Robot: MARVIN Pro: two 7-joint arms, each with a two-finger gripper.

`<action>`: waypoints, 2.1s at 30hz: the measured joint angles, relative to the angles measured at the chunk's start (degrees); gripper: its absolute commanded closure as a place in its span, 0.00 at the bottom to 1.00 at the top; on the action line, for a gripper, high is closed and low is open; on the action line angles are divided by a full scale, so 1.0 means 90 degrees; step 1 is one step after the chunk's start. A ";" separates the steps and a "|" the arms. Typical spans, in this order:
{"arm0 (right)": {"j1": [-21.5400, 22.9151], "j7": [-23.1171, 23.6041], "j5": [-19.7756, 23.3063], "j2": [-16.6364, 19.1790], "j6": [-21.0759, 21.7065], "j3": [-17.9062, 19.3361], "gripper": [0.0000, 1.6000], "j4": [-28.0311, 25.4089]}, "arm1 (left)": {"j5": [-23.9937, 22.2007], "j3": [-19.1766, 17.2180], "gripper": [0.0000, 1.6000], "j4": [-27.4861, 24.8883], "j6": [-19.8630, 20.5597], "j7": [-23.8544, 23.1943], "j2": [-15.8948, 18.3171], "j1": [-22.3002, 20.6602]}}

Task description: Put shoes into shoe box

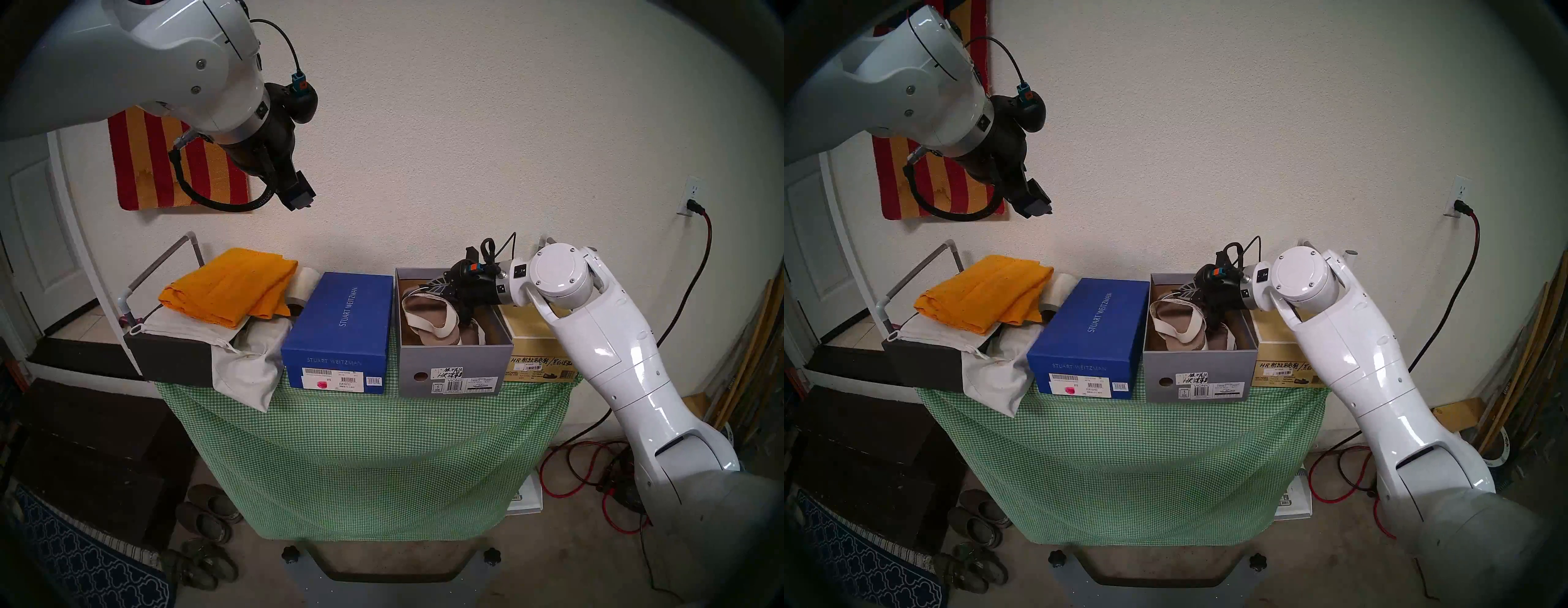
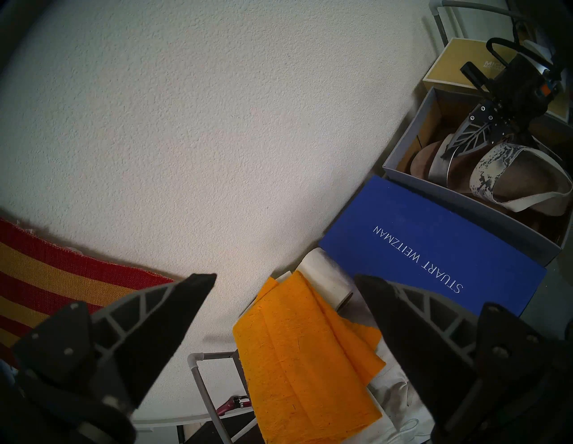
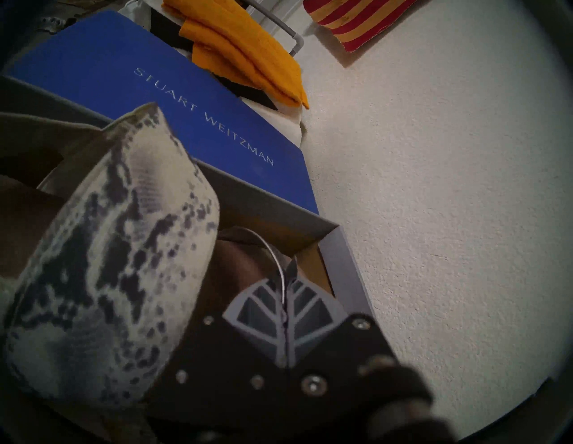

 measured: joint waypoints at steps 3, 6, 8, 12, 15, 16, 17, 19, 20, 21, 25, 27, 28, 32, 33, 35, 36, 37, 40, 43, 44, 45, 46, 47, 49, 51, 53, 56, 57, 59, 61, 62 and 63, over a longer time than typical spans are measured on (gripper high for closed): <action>0.0046 0.0040 -0.0039 -0.0042 -0.0037 -0.0064 0.46 0.0173 | 0.0000 0.0000 0.00 0.0001 0.0000 0.0000 0.0000 0.0000; 0.0133 0.0146 -0.0044 -0.0082 -0.0048 -0.0094 0.13 0.0335 | 0.0001 0.0000 0.00 0.0001 0.0000 -0.0001 0.0000 0.0000; 0.0227 0.0210 -0.0033 -0.0109 -0.0046 -0.0096 0.00 0.0430 | 0.0002 0.0000 0.00 0.0001 0.0000 -0.0003 0.0000 0.0000; 0.0505 0.0385 0.0009 -0.0167 0.0047 -0.0027 0.00 0.0589 | 0.0004 0.0000 0.00 0.0001 0.0000 -0.0005 0.0000 0.0000; 0.0705 0.0551 0.0019 -0.0217 0.0176 0.0117 0.00 0.0645 | 0.0006 0.0000 0.00 0.0001 0.0000 -0.0008 0.0000 0.0000; 0.0781 0.0608 0.0020 -0.0234 0.0225 0.0180 0.00 0.0660 | 0.0006 0.0000 0.00 0.0001 0.0000 -0.0009 0.0000 0.0000; 0.0838 0.0653 0.0020 -0.0247 0.0267 0.0236 0.00 0.0668 | 0.0007 0.0000 0.00 0.0001 0.0000 -0.0010 0.0000 0.0000; 0.1009 0.0793 0.0015 -0.0277 0.0400 0.0393 0.00 0.0693 | 0.0009 0.0000 0.00 0.0001 0.0000 -0.0012 0.0000 0.0000; 0.1056 0.0837 0.0014 -0.0284 0.0440 0.0438 0.00 0.0700 | 0.0009 0.0000 0.00 0.0001 0.0000 -0.0013 0.0000 0.0000; 0.1103 0.0880 0.0012 -0.0291 0.0480 0.0483 0.00 0.0707 | 0.0010 0.0000 0.00 0.0001 0.0000 -0.0013 0.0000 0.0000; 0.1391 0.1214 -0.0011 -0.0311 0.0736 0.0707 0.00 0.0779 | 0.0013 0.0000 0.00 0.0001 0.0000 -0.0017 0.0000 0.0000; 0.1520 0.1376 -0.0041 -0.0322 0.0830 0.0776 0.00 0.0844 | 0.0014 0.0000 0.00 0.0001 0.0000 -0.0018 0.0000 0.0000; 0.1546 0.1408 -0.0046 -0.0325 0.0849 0.0789 0.00 0.0860 | 0.0014 0.0000 0.00 0.0001 0.0000 -0.0018 0.0000 0.0000; 0.1855 0.1606 -0.0049 -0.0428 0.1023 0.1012 0.00 0.1067 | 0.0017 0.0000 0.00 0.0001 0.0000 -0.0021 0.0000 -0.0001; 0.1933 0.1597 -0.0002 -0.0474 0.1040 0.1102 0.00 0.1106 | 0.0018 0.0000 0.00 0.0001 0.0000 -0.0022 0.0000 -0.0001; 0.2020 0.1531 0.0077 -0.0537 0.1048 0.1214 0.00 0.1136 | 0.0018 0.0000 0.00 0.0001 0.0000 -0.0024 0.0000 -0.0001; 0.2169 0.1324 0.0211 -0.0645 0.1049 0.1410 0.00 0.1135 | 0.0020 0.0000 0.00 0.0001 0.0000 -0.0026 0.0000 -0.0001; 0.2220 0.1248 0.0255 -0.0678 0.1047 0.1487 0.00 0.1116 | 0.0020 0.0000 0.00 0.0001 0.0000 -0.0027 0.0000 -0.0001; 0.2382 0.0975 0.0401 -0.0765 0.1022 0.1754 0.00 0.0994 | 0.0022 0.0000 0.00 0.0001 0.0000 -0.0031 0.0000 -0.0001; 0.2547 0.0705 0.0543 -0.0812 0.0969 0.2030 0.00 0.0823 | 0.0024 0.0001 0.00 0.0001 0.0000 -0.0035 0.0001 -0.0001; 0.2627 0.0590 0.0606 -0.0820 0.0945 0.2158 0.00 0.0744 | 0.0025 0.0001 0.00 0.0001 0.0000 -0.0037 0.0001 -0.0001; 0.2728 0.0443 0.0689 -0.0827 0.0915 0.2328 0.00 0.0651 | 0.0026 0.0001 0.00 0.0001 0.0000 -0.0039 0.0001 -0.0001; 0.2791 0.0338 0.0752 -0.0827 0.0893 0.2440 0.00 0.0587 | 0.0027 0.0001 0.00 0.0001 0.0000 -0.0040 0.0001 -0.0001; 0.2855 0.0232 0.0815 -0.0827 0.0870 0.2551 0.00 0.0523 | 0.0028 0.0001 0.00 0.0001 0.0000 -0.0041 0.0001 -0.0001; 0.3002 -0.0006 0.0945 -0.0818 0.0820 0.2795 0.00 0.0407 | 0.0029 0.0001 0.00 0.0001 0.0000 -0.0044 0.0001 -0.0001; 0.3121 -0.0222 0.1051 -0.0790 0.0779 0.3004 0.00 0.0312 | 0.0030 0.0001 0.00 0.0001 0.0000 -0.0046 0.0001 -0.0001; 0.3243 -0.0459 0.1174 -0.0747 0.0736 0.3248 0.00 0.0220 | 0.0032 0.0001 0.00 0.0001 0.0000 -0.0048 0.0001 -0.0001; 0.3351 -0.0739 0.1356 -0.0703 0.0697 0.3526 0.00 0.0112 | 0.0034 0.0001 0.00 0.0001 0.0000 -0.0051 0.0001 -0.0001; 0.3403 -0.0908 0.1472 -0.0684 0.0672 0.3703 0.00 0.0045 | 0.0035 0.0001 0.00 0.0001 0.0000 -0.0053 0.0001 -0.0001; 0.3439 -0.1065 0.1597 -0.0677 0.0655 0.3863 0.00 -0.0020 | 0.0036 0.0001 0.00 0.0001 0.0000 -0.0054 0.0001 -0.0001; 0.3471 -0.1303 0.1822 -0.0678 0.0638 0.4097 0.00 -0.0115 | 0.0037 0.0001 0.00 0.0001 0.0000 -0.0056 0.0001 -0.0001; 0.3476 -0.1501 0.2023 -0.0691 0.0628 0.4303 0.00 -0.0213 | 0.0037 0.0000 0.00 0.0001 -0.0008 -0.0066 0.0007 -0.0003; 0.3471 -0.1601 0.2123 -0.0707 0.0624 0.4400 0.00 -0.0266 | 0.0035 -0.0008 0.00 0.0002 -0.0023 -0.0080 0.0020 -0.0006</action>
